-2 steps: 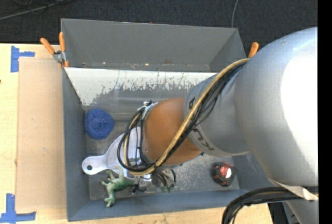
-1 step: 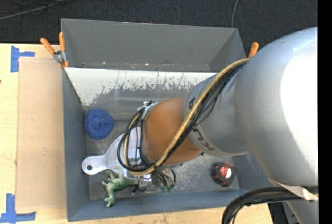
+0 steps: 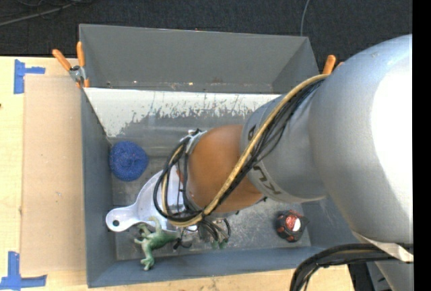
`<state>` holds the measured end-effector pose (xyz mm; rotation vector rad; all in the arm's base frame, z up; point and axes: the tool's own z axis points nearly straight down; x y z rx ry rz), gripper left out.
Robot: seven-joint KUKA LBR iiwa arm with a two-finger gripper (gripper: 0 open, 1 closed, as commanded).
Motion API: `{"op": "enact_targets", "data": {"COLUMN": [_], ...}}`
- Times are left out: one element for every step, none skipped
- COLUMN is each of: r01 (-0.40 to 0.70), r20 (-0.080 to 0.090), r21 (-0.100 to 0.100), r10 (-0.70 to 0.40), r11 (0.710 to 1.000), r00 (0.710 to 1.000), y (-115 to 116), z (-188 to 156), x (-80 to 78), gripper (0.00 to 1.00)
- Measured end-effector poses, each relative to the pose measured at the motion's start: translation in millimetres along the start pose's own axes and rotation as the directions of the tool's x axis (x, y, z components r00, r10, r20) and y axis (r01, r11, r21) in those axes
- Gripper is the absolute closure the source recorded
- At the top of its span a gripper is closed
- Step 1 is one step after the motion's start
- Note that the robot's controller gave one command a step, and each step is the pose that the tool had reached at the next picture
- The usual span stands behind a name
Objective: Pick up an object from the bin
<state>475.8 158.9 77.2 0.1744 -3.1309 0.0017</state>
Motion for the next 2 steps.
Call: {"op": "enact_targets", "data": {"r01": [-0.003,-0.003], "r20": [-0.006,-0.001], "r21": [0.002,0.000], "r10": [0.003,0.003], "r11": [1.000,1.000], "r00": [1.000,1.000], "y": [-0.6,0.2], "z": [-37.4,-69.9], "x": [1.7,0.6], "gripper": [1.00,1.00]}}
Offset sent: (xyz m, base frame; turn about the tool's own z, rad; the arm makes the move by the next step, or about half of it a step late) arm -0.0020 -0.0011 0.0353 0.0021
